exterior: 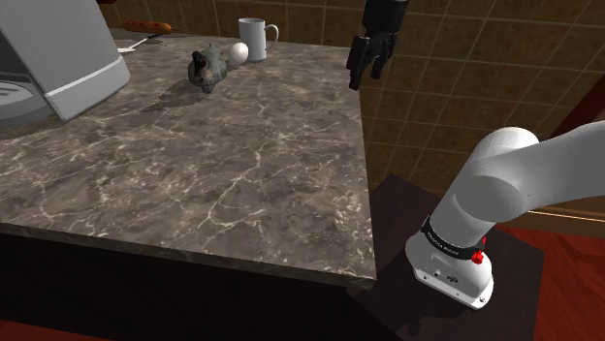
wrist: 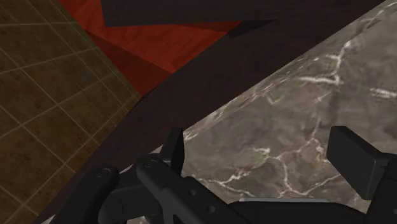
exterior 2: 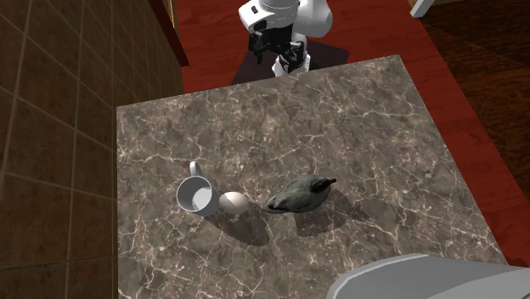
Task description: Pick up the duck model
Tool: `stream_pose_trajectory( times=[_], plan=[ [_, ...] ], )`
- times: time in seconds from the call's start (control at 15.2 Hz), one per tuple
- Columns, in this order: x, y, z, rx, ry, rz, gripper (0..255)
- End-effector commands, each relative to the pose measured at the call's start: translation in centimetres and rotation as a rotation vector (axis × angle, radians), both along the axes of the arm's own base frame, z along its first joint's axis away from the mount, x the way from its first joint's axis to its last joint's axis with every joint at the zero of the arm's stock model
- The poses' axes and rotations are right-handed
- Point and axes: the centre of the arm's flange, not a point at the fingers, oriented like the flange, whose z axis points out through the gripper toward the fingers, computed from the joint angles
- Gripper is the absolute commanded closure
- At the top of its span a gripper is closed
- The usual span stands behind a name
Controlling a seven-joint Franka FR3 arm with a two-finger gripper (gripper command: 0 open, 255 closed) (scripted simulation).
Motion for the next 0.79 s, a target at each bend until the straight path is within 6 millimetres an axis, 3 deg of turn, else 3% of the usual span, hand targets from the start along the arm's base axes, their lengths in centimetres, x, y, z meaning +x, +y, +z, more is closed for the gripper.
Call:
stream_pose_trajectory(
  times=[0.0, 0.73],
  plan=[
    [0.0, 0.0, 0.0, 0.000, 0.000, 0.000, 0],
    [11.3, 8.4, 1.1, 0.030, -0.011, -0.235, 0]
  ],
)
